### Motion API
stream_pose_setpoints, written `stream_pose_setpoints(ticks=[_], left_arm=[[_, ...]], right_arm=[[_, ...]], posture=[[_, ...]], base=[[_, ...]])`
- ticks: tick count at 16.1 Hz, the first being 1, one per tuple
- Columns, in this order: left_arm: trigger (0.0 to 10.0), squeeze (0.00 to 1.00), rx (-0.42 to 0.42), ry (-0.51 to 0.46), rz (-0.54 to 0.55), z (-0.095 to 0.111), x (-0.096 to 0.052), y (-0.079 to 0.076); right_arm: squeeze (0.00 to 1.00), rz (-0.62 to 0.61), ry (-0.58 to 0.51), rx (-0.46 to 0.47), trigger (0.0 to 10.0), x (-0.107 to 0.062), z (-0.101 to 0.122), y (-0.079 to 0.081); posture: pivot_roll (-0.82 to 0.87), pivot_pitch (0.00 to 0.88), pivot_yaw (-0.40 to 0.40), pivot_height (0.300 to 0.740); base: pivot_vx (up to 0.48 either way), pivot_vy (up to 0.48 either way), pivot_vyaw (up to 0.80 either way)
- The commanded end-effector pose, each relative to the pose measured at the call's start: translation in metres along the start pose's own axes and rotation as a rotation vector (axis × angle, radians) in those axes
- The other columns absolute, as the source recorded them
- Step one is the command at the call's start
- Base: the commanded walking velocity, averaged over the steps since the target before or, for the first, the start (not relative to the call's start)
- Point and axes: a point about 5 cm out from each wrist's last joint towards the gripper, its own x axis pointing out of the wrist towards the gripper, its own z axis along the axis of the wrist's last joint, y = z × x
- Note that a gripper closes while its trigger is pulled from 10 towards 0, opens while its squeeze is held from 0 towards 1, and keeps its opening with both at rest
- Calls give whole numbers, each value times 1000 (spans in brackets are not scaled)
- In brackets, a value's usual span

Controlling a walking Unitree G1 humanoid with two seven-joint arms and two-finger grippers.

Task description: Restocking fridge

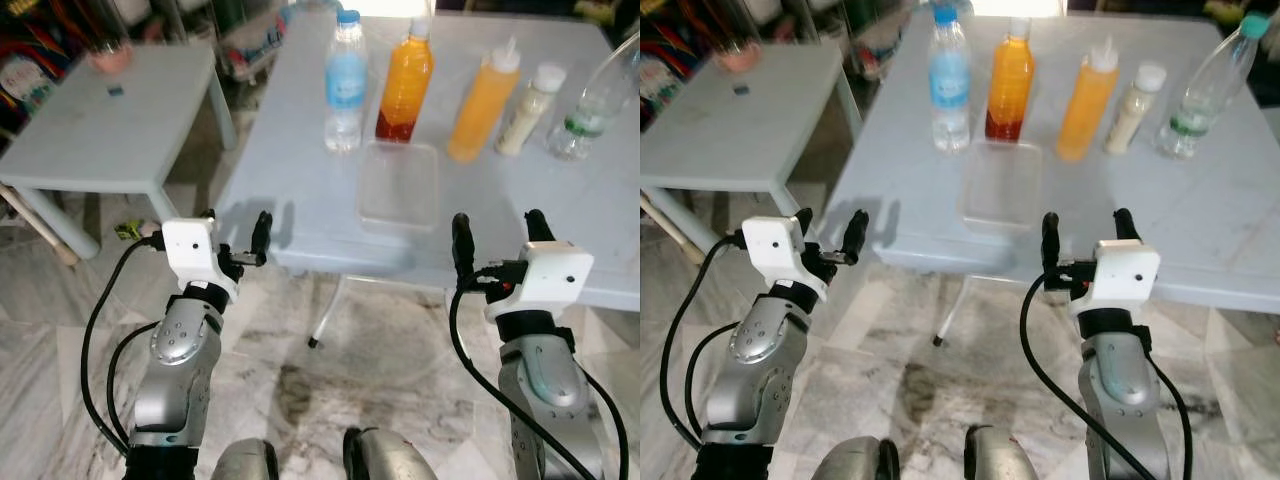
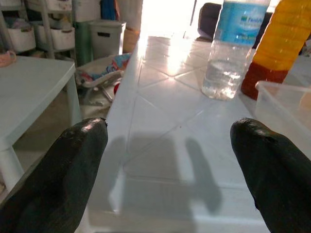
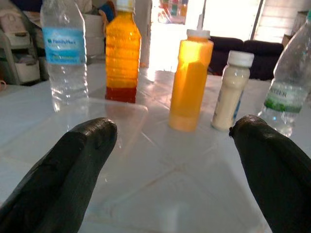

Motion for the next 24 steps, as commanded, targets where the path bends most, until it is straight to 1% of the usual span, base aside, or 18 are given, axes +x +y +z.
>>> stream_pose_setpoints(ticks=[1,4,10,14,15,16,19,20,22,24], left_arm=[[10000,0,-1,18,5,-5,-3,1],[10000,0,0,25,3,-7,-3,1],[10000,0,6,21,-3,-6,-2,1],[10000,0,8,26,-3,-7,-1,1],[10000,0,-2,22,-4,-6,-1,1],[10000,0,10,23,3,-6,-1,1],[10000,0,9,25,13,-7,-1,2],[10000,0,15,25,23,-8,-2,3],[10000,0,39,30,51,-8,-2,9],[10000,0,49,34,57,-9,-3,11]], right_arm=[[0,-4,11,5,10000,-1,-2,0],[0,0,22,6,10000,-3,-5,2],[0,4,21,8,10000,0,-6,3],[0,9,23,12,10000,0,-6,5],[0,10,23,11,10000,1,-7,5],[0,11,24,10,10000,1,-7,5],[0,23,26,8,10000,2,-8,6],[0,31,29,15,10000,3,-9,6],[0,123,54,69,10000,7,-13,13],[0,167,71,109,10000,9,-15,17]], posture=[[-56,98,36,740],[-58,101,38,740],[-55,99,38,740],[-55,100,38,740],[-55,100,38,740],[-54,100,38,740],[-54,100,38,740],[-53,100,38,740],[-46,105,42,740],[-39,105,44,740]], base=[[307,0,0],[314,0,0],[309,0,0],[285,0,-713],[0,0,-706],[0,0,0],[0,0,0],[0,0,0],[0,0,0],[0,0,0]])
